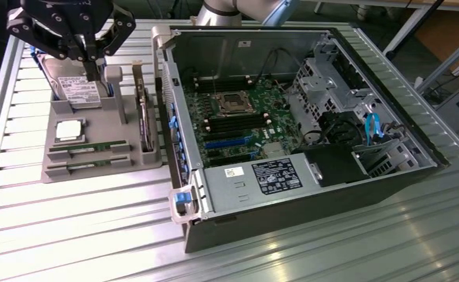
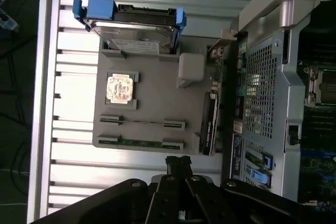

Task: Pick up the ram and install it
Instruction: 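Pick up the ram and move it above insertion slot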

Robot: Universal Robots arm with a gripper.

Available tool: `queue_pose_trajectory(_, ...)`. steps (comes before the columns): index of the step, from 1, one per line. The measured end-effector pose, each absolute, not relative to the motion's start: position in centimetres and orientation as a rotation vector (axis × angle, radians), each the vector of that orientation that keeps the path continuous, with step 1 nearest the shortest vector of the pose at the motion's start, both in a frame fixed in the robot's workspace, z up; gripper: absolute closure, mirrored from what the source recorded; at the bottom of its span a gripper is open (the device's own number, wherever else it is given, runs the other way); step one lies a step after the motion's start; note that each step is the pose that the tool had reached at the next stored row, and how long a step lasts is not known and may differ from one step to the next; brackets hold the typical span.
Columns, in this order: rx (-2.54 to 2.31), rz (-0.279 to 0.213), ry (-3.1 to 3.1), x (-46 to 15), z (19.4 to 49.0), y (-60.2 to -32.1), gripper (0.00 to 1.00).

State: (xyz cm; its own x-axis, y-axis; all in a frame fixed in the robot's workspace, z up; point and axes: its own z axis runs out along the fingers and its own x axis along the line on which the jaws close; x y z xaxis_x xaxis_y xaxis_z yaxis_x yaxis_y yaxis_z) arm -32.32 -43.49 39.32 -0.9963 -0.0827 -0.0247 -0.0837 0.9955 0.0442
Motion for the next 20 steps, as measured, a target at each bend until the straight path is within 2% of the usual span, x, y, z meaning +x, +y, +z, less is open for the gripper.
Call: queue_pose_trajectory(20, -0.505, 0.074, 3.082, -32.33, 39.33, -43.49, 0.9)
